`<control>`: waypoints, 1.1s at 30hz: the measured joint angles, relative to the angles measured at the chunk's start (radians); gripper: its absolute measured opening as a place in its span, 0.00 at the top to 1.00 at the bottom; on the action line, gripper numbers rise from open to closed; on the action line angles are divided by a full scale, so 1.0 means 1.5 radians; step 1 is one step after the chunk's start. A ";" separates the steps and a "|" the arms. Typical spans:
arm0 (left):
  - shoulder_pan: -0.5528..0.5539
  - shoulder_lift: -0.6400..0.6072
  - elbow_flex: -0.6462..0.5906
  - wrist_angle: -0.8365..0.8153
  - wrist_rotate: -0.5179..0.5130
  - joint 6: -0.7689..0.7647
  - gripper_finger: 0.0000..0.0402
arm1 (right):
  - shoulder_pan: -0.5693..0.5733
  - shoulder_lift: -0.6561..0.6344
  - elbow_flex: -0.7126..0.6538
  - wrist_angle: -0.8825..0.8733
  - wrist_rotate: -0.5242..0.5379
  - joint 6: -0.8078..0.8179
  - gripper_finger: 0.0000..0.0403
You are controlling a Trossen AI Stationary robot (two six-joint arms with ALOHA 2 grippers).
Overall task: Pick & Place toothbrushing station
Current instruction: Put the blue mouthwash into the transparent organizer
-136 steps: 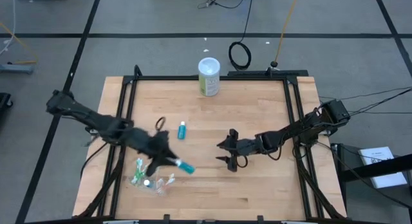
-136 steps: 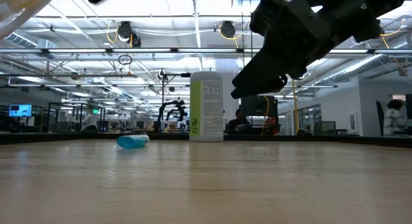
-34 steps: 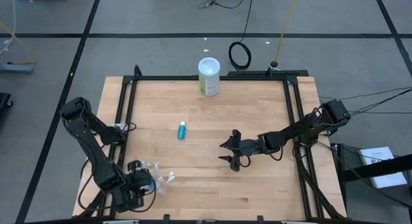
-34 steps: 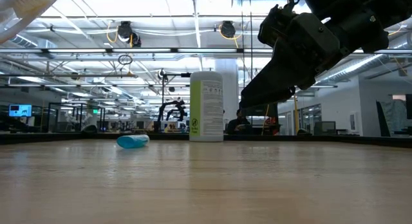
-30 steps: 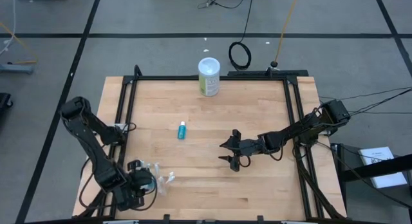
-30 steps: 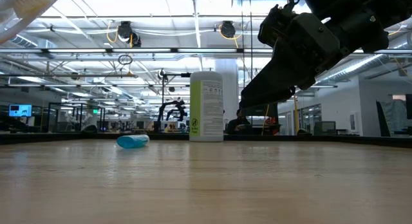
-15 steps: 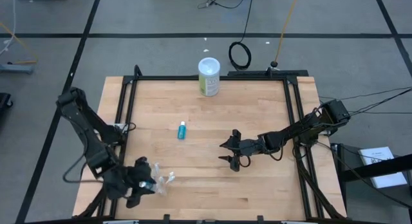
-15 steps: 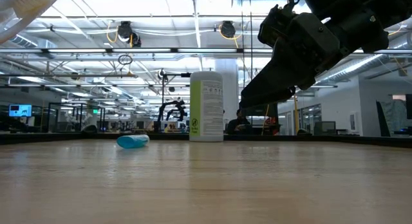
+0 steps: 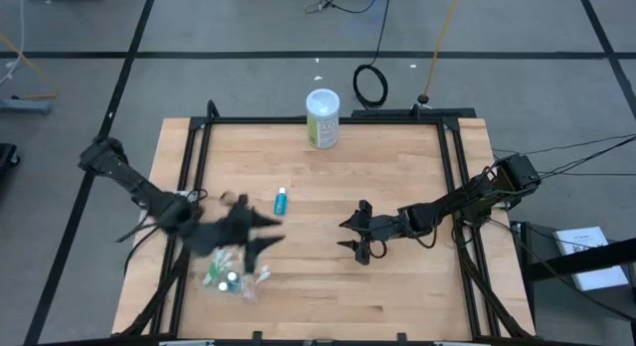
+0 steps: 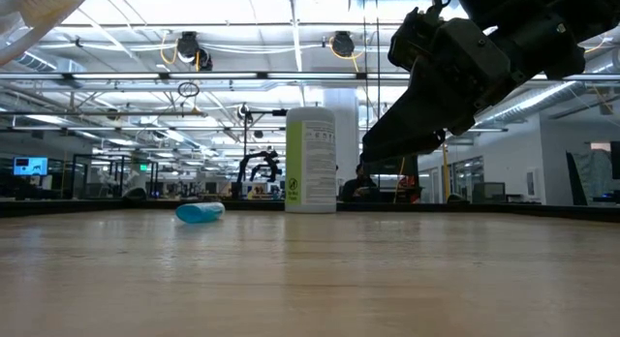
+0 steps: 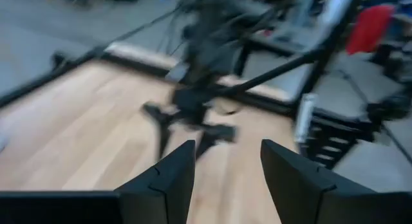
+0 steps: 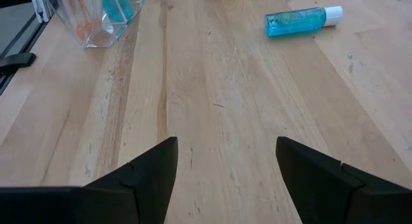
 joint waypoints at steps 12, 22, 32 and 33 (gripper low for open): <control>0.410 0.090 0.000 -0.276 0.256 -0.207 0.54 | 0.000 0.000 0.000 0.010 0.000 0.000 0.37; 0.644 0.255 0.000 -0.274 0.538 -0.133 0.36 | 0.000 0.000 0.000 0.013 0.000 0.000 0.37; 0.685 0.361 0.000 -0.281 0.614 -0.118 0.38 | 0.000 0.000 0.000 0.012 0.000 0.006 0.37; 0.685 0.366 0.000 -0.284 0.617 -0.118 0.40 | 0.000 0.000 0.000 0.012 0.000 0.005 0.37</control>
